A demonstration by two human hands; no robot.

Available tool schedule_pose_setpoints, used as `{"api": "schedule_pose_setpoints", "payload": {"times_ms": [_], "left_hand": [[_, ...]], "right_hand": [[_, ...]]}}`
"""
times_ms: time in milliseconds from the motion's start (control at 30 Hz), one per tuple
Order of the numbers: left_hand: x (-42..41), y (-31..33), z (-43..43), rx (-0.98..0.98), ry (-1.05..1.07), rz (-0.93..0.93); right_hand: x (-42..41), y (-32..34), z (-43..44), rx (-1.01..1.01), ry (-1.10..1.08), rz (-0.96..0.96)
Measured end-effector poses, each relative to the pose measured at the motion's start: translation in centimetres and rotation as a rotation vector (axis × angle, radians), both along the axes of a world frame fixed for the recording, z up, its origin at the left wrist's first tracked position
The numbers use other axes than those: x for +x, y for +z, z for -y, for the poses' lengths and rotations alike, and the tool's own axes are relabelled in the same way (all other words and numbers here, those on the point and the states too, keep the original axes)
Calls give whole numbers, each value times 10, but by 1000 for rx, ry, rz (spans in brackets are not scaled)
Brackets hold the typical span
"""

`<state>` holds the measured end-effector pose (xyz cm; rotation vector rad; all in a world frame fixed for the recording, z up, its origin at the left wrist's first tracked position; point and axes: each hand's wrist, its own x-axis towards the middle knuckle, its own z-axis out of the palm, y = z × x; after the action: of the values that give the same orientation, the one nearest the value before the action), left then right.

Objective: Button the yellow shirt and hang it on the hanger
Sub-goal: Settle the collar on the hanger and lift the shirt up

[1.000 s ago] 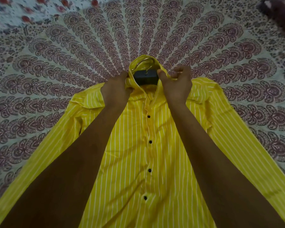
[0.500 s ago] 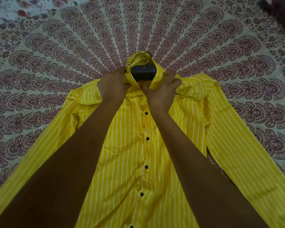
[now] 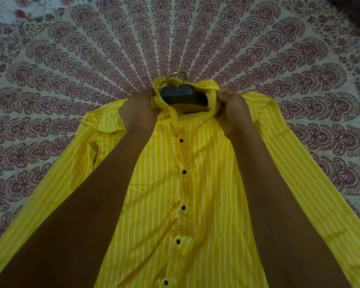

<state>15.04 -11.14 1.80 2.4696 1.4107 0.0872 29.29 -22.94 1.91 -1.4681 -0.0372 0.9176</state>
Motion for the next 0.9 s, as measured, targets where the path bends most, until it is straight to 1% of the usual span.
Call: {"api": "schedule_pose_setpoints", "payload": {"times_ms": [33, 67, 133, 200, 267, 333, 367, 467, 500, 533, 567, 633, 667, 733, 800, 867, 900], "left_hand": [[-2, 0, 2, 0, -4, -17], [-3, 0, 3, 1, -12, -29], [-4, 1, 6, 7, -24, -44], [-5, 2, 7, 12, -33, -48], [-5, 2, 7, 14, -34, -49], [-6, 1, 6, 10, -30, -49], [-6, 0, 7, 10, -32, -47], [-8, -2, 8, 16, -42, -45], [-9, -3, 8, 14, -43, -44], [-9, -3, 8, 14, -43, -42], [-9, -3, 7, 16, -45, -44], [-7, -3, 5, 22, -47, -58], [-6, -2, 4, 23, -49, -62], [-4, -2, 2, 26, -58, -59], [-3, -2, 1, 33, -67, -59], [-3, -4, 1, 39, -71, -63], [-3, -4, 1, 40, -70, -65]], "right_hand": [[3, 0, -1, -17, 14, 7], [6, -1, -1, -26, 30, 77], [9, -4, 1, 13, 68, 301], [11, -7, 5, 50, 136, 455], [14, -9, 8, -7, 171, 505], [15, -7, 7, -85, 167, 451], [15, -4, 5, -102, 161, 347], [15, 5, 2, -55, 140, -137], [14, 2, 4, -34, 110, -220], [12, -2, 5, -2, 59, -244], [9, -8, 7, 20, -4, -205], [-3, -19, 16, 64, -92, -52], [-11, -24, 21, 59, -97, 26], [-26, -32, 29, 18, -55, 109], [-41, -39, 38, 8, -14, 80], [-50, -42, 43, -4, -9, -37], [-52, -42, 45, 22, -25, -123]]}}
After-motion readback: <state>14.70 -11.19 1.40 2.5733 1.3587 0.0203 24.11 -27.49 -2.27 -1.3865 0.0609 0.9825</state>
